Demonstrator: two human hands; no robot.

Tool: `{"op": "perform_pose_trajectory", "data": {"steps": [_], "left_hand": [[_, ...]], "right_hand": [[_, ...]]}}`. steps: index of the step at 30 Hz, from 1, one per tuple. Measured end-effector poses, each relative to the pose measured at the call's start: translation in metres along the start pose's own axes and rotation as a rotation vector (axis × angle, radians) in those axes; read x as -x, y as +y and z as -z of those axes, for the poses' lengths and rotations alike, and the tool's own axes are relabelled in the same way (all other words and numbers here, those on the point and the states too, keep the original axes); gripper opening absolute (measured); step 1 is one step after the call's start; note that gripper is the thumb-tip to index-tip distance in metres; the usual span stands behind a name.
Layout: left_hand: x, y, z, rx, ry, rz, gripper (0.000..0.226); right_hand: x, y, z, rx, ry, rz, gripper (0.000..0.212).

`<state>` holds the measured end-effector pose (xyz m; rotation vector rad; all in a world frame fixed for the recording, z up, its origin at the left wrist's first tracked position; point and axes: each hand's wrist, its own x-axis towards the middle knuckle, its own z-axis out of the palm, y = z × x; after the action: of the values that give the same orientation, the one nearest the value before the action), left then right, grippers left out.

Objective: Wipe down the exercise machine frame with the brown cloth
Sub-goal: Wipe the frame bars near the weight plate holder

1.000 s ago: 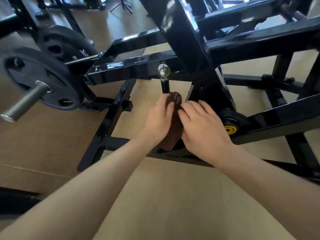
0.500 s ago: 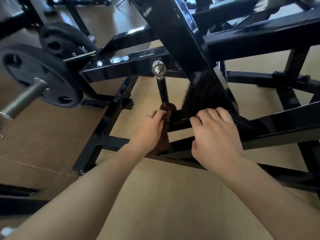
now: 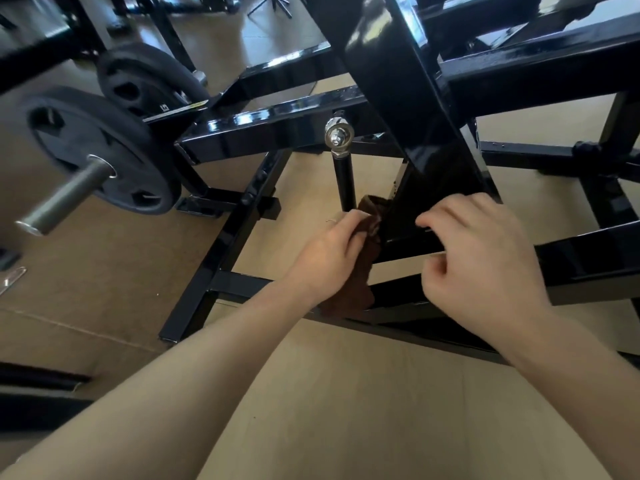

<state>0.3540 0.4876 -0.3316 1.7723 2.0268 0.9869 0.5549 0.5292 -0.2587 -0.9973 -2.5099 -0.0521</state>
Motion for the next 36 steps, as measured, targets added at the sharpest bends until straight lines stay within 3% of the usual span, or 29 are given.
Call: {"op": "perform_pose_trajectory", "data": {"steps": [4,13,18,21,25,31,36], "left_hand": [[0.007,-0.033,0.004,-0.055,-0.028,0.149,0.029],[0.010,-0.042,-0.001,0.066,0.023,0.341,0.025],[0.011,-0.041,-0.002,0.346,0.135,0.800,0.027],[0.008,-0.032,-0.011,0.493,0.173,0.919,0.023],[-0.002,-0.016,-0.008,0.345,0.245,0.846,0.019],[-0.001,0.038,-0.013,0.256,0.205,0.262,0.020],[-0.014,0.063,0.009,0.558,0.275,0.300,0.020]], "right_hand": [[0.002,0.002,-0.011,0.082,-0.011,0.068,0.041],[0.002,0.007,-0.009,-0.056,0.058,0.061,0.028],[0.002,0.008,-0.005,-0.133,0.065,0.008,0.031],[0.001,0.007,-0.009,-0.065,0.046,0.022,0.029],[-0.003,0.005,-0.014,-0.036,0.082,-0.009,0.029],[-0.007,0.003,-0.016,-0.133,0.159,-0.053,0.038],[-0.007,0.001,-0.011,-0.299,0.236,-0.086,0.041]]}}
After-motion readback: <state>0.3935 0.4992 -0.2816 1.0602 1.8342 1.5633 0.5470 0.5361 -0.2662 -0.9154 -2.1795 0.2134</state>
